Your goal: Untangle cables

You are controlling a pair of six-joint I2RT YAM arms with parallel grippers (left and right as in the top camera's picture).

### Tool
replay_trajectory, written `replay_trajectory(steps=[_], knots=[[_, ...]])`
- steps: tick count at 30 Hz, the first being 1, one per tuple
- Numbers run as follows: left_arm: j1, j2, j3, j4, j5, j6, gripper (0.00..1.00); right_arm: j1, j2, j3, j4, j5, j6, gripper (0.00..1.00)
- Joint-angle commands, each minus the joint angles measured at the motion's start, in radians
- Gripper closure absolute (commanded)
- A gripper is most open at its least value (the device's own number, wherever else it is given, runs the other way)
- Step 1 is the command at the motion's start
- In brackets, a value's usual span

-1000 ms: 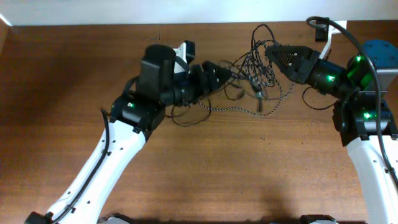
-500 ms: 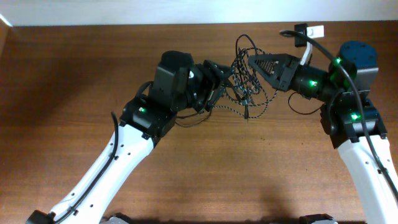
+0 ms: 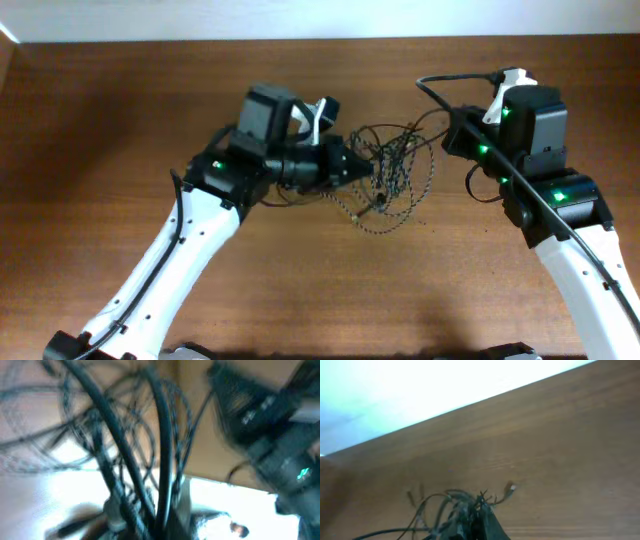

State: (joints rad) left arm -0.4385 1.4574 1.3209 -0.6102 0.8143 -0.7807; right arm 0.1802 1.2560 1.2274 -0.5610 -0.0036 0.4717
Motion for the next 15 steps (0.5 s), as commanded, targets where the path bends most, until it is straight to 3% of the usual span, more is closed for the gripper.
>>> replay_trajectory(steps=[1, 3, 4, 5, 6, 8, 10, 11, 12, 14, 15], knots=[[0.110, -0.032, -0.011, -0.392, -0.149, 0.330, 1.00, -0.069, 0.009, 0.013, 0.035, 0.556, -0.011, 0.93], [0.142, -0.032, -0.011, -0.563, -0.405, 0.327, 1.00, -0.071, 0.013, 0.013, 0.028, 0.599, 0.007, 0.90], [0.142, -0.032, -0.011, -0.563, -0.438, 0.291, 1.00, -0.071, 0.014, 0.013, -0.006, 0.535, 0.099, 0.80], [0.142, -0.032, -0.011, -0.518, -0.437, 0.207, 1.00, -0.069, 0.014, 0.013, -0.035, 0.333, 0.137, 0.73], [0.142, -0.032, -0.011, -0.399, -0.386, 0.174, 1.00, -0.069, 0.014, 0.013, -0.071, -0.018, 0.135, 0.62], [0.142, -0.032, -0.011, -0.194, -0.294, 0.155, 1.00, -0.056, 0.014, 0.013, -0.155, -0.302, 0.107, 0.49], [0.190, -0.032, -0.011, 0.011, -0.254, 0.011, 1.00, -0.035, 0.014, 0.012, -0.214, -0.720, -0.224, 0.30], [0.212, -0.032, -0.011, 0.011, -0.214, -0.048, 1.00, -0.035, 0.014, 0.010, -0.214, -0.759, -0.286, 0.25], [0.278, -0.032, -0.011, 0.013, -0.064, -0.196, 1.00, -0.035, 0.038, 0.005, -0.214, -0.800, -0.292, 0.19], [0.322, -0.032, -0.011, 0.035, 0.045, -0.196, 1.00, -0.034, 0.133, 0.005, -0.209, -0.962, -0.299, 0.19], [0.324, -0.032, -0.011, 0.034, 0.048, -0.201, 1.00, -0.013, 0.195, 0.005, -0.208, -1.035, -0.397, 0.19]])
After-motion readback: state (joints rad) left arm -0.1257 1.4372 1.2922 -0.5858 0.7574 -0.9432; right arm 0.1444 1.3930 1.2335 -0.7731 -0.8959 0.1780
